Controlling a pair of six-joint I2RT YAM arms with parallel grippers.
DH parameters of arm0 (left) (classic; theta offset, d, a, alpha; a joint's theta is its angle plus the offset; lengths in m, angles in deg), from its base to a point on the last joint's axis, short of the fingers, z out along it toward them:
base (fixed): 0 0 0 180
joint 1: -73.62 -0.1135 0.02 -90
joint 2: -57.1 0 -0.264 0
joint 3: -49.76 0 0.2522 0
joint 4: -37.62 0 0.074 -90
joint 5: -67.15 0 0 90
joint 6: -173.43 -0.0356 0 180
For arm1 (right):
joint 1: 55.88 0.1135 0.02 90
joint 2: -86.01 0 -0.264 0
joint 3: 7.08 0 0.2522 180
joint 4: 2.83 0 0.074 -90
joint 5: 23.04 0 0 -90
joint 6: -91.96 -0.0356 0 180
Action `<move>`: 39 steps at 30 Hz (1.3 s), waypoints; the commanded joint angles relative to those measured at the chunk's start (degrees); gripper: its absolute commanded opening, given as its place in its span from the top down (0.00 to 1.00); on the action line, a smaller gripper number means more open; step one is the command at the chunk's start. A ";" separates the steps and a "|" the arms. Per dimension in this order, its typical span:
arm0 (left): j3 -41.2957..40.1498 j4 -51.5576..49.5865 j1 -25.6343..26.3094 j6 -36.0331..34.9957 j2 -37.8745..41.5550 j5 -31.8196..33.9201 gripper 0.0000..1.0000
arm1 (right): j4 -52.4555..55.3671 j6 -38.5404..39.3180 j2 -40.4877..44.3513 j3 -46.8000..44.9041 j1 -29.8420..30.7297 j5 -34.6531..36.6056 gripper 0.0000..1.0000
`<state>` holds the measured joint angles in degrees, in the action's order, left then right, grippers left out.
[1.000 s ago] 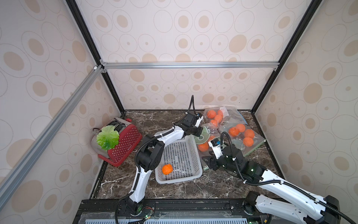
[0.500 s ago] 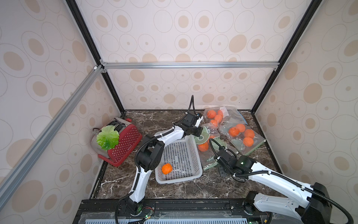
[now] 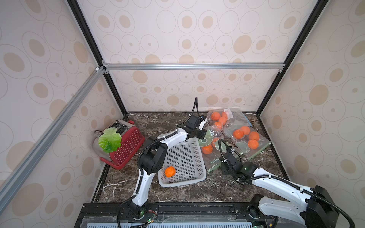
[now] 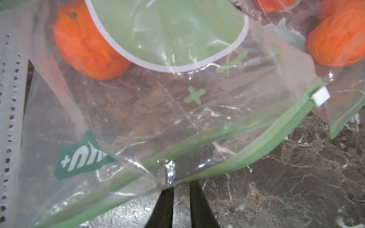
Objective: Open the zip-top bag and take out the orange
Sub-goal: Pick up the orange from the zipper food storage bag.
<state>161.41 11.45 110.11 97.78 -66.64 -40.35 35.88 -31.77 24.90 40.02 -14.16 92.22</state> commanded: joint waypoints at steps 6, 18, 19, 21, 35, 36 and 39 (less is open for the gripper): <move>1.19 -0.48 0.31 -0.51 2.36 -0.31 1.00 | -12.99 2.75 4.58 -1.43 -2.35 -3.89 0.76; 1.27 1.66 0.26 2.40 4.19 -6.66 1.00 | -27.58 2.19 -4.89 -2.18 -9.25 -14.76 0.48; 1.26 2.30 0.25 2.57 4.57 -8.38 1.00 | -29.31 2.73 -5.80 -2.16 -9.52 -14.95 0.47; 0.85 3.78 0.42 3.43 5.44 -11.10 1.00 | -33.48 2.93 -6.95 -3.27 -10.05 -15.09 0.47; 0.83 1.06 6.71 0.34 14.66 -24.90 1.00 | -55.82 9.44 -1.86 -18.26 -10.24 -15.41 0.26; 0.19 1.39 6.72 0.48 15.25 -24.59 1.00 | -57.06 10.18 -0.82 -19.32 -10.18 -15.80 0.24; -2.03 3.04 6.68 0.82 16.60 -23.43 1.00 | -61.74 13.46 0.46 -22.34 -10.17 -15.75 0.19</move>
<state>160.60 12.98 117.67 98.54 -51.61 -63.13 -17.42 -21.85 24.16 19.41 -24.13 76.11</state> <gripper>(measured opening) 0.043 0.807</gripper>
